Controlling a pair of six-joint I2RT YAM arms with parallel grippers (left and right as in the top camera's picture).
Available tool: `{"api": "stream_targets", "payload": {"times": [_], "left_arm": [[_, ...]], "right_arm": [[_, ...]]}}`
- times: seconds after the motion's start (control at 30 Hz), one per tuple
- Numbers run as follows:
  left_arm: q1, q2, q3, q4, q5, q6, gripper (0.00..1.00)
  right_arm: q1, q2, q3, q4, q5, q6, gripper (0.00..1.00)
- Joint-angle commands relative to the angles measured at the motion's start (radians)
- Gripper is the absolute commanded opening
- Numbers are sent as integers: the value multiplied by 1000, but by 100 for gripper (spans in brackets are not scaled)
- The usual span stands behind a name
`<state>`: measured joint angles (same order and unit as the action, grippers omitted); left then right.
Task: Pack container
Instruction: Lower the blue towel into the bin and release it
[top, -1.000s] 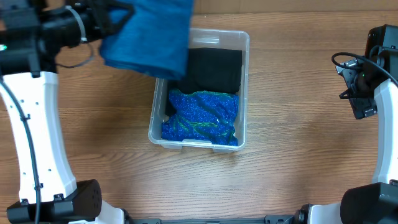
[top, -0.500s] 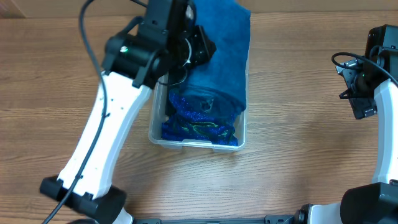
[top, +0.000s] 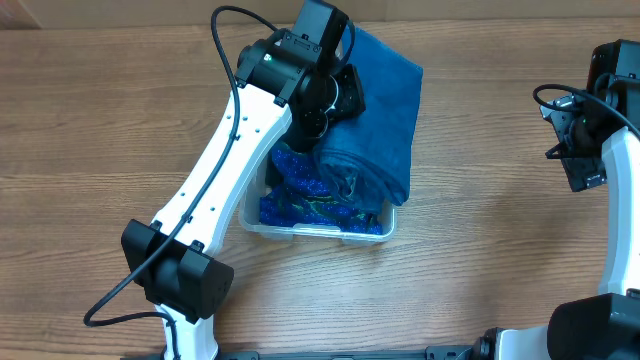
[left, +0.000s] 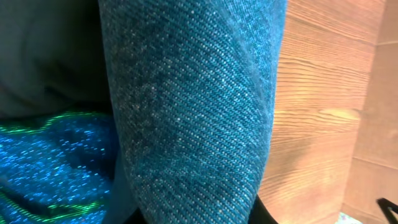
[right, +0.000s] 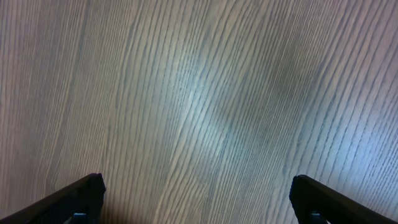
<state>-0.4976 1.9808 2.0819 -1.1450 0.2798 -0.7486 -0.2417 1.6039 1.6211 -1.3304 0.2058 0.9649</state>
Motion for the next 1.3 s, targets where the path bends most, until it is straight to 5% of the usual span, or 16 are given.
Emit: {"api": "stream_targets", "payload": {"times": [0.0, 0.33, 0.5, 0.67, 0.9, 0.93, 0.97, 1.17, 1.27], "left_arm": [[-7, -6, 28, -23, -3, 11, 15], [-5, -6, -217, 40, -36, 73, 21], [30, -6, -260, 45, -12, 107, 16], [112, -6, -260, -9, 9, 182, 40], [204, -6, -260, -119, -11, 256, 40], [204, -6, -260, -126, -33, 257, 42], [205, -6, -260, -130, -33, 275, 95], [230, -6, -260, -106, -245, 280, 100], [252, -7, -257, 15, -261, 393, 93]], "right_arm": [[-2, -3, 1, 2, 3, 5, 100], [-2, -3, 1, 2, 2, 5, 100], [-2, -3, 1, 2, 3, 5, 100], [-2, -3, 1, 2, 3, 5, 100], [-2, -3, 1, 2, 3, 5, 100], [-2, -3, 2, 2, 3, 5, 100], [-2, -3, 1, 2, 3, 5, 100], [-2, -3, 1, 2, 3, 5, 100], [-2, -3, 1, 2, 3, 5, 100]]}}
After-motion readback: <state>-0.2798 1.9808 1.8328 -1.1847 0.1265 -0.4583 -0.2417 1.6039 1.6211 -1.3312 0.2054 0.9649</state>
